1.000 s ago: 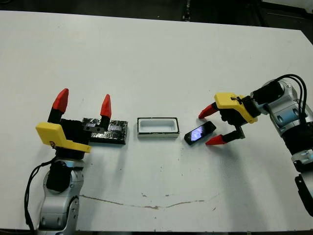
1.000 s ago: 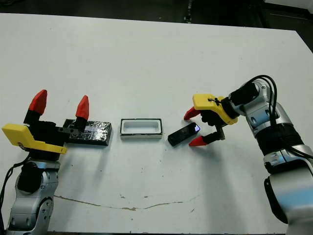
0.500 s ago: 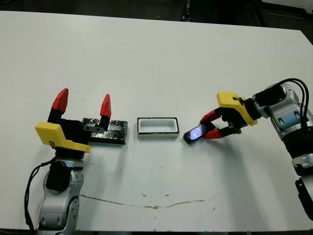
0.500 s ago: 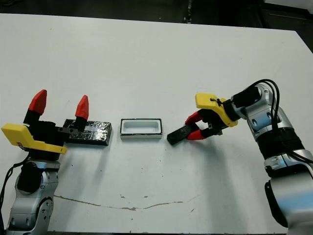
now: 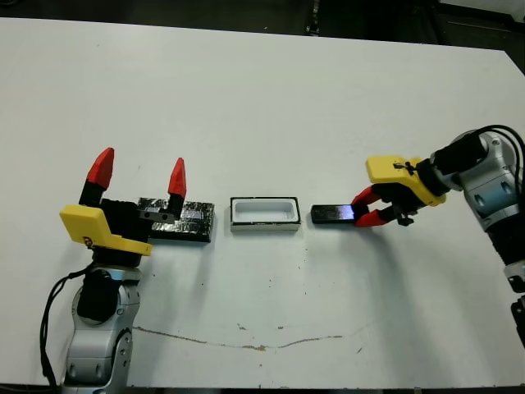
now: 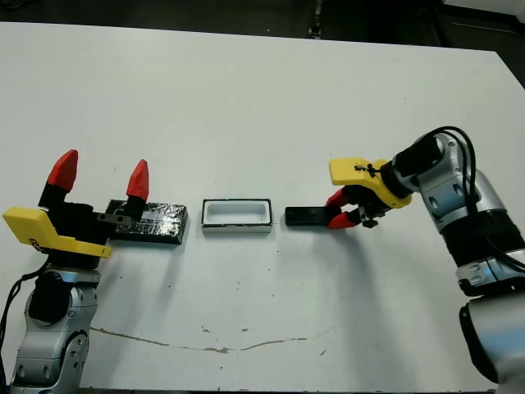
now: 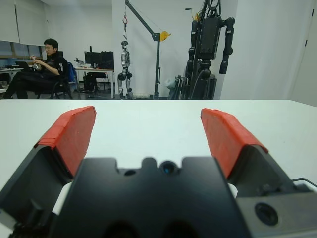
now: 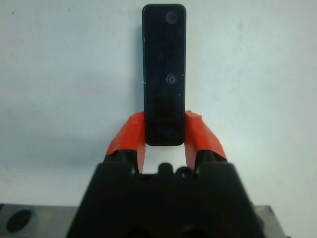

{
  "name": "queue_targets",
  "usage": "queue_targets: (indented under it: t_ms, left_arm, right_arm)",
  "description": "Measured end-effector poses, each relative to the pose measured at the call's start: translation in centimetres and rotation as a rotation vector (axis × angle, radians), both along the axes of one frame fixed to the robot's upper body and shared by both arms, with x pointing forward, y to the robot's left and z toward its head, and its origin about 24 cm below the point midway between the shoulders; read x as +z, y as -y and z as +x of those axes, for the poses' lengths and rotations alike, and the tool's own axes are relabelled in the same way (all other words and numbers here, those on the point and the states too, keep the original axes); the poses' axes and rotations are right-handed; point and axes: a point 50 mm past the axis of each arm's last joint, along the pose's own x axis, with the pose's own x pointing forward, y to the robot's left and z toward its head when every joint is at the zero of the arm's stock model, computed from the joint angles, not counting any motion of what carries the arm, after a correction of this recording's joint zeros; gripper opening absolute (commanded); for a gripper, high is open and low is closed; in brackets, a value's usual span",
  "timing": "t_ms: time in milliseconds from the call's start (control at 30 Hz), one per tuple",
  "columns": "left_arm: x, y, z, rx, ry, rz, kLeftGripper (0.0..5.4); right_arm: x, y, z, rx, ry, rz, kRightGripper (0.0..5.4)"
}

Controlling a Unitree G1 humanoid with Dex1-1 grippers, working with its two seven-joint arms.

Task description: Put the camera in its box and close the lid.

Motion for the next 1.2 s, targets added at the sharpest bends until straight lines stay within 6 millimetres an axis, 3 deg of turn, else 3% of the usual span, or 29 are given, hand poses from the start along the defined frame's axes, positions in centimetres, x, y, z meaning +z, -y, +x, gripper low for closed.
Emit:
queue_targets:
  t_ms: [267,533,800,1200]
  left_arm:
    - [0.0,-0.1,0.0,0.004,0.001,0.004,5.40]
    - [0.0,-0.1,0.0,0.004,0.001,0.001,5.40]
    - [0.0,-0.1,0.0,0.005,0.000,0.000,5.40]
    - [-0.1,0.0,0.0,0.000,-0.001,-0.001,5.40]
  right_arm:
    - [2.7,0.4,0.6,0.004,0.043,-0.004,1.66]
    - [4.1,0.6,1.0,-0.103,0.090,0.192,1.66]
    - [4.8,-2.2,1.0,-0.042,0.099,0.360,1.66]
    - [5.9,-6.9,-0.6,0.017,0.112,0.207,1.66]
